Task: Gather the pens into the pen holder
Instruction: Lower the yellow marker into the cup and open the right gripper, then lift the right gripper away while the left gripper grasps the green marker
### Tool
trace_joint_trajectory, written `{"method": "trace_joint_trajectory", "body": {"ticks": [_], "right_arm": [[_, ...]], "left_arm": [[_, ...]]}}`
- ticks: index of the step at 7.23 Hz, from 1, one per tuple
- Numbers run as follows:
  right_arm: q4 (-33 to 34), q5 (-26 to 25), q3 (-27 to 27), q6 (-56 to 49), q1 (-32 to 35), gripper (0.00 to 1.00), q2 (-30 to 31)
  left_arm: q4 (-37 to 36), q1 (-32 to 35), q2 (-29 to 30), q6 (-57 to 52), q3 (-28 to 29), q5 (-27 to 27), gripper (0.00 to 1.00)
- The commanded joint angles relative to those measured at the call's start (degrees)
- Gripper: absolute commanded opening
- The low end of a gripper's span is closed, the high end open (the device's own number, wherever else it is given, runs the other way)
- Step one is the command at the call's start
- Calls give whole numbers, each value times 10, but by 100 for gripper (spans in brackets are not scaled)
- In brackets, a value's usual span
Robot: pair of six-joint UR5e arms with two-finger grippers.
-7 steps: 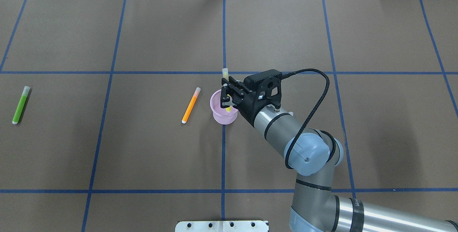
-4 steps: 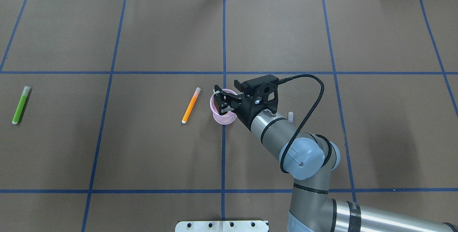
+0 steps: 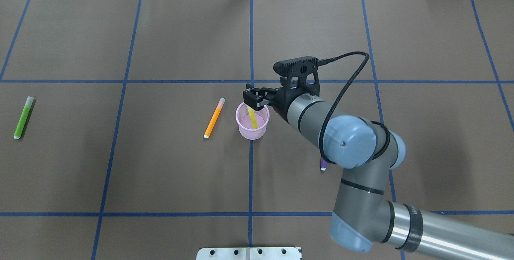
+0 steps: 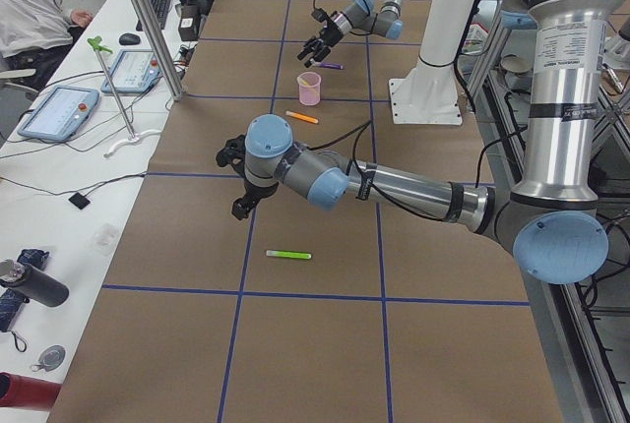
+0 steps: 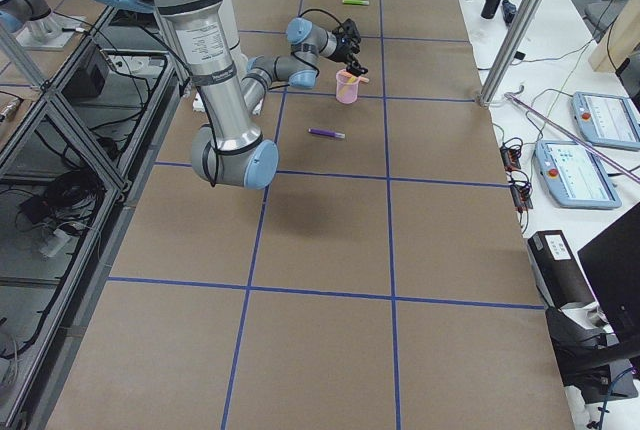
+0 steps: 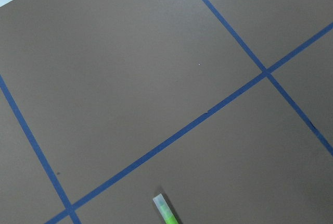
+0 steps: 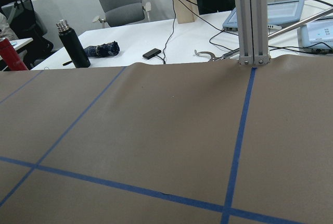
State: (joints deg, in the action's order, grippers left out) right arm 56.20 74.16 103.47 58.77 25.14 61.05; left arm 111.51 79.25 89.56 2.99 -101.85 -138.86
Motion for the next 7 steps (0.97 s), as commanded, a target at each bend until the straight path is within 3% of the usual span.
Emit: {"method": "trace_joint_trajectory", "body": {"ticks": [1,2,3,5,7], "right_arm": [[158,213,45,4,115,98,0],[222,351,45,1,184,99,0],[265,440,45,-7,243,99,6],[361,473,45,-122,313,100,9],[392,547,46,-291,395,100,55]], "left_arm": [[52,-68,-16,154,13,44,100],[55,-85,-18,179,26,64,100],[57,-93,-19,180,49,75,100],[100,-116,-16,192,104,110,100],[193,-135,9,227,196,115,100]]}}
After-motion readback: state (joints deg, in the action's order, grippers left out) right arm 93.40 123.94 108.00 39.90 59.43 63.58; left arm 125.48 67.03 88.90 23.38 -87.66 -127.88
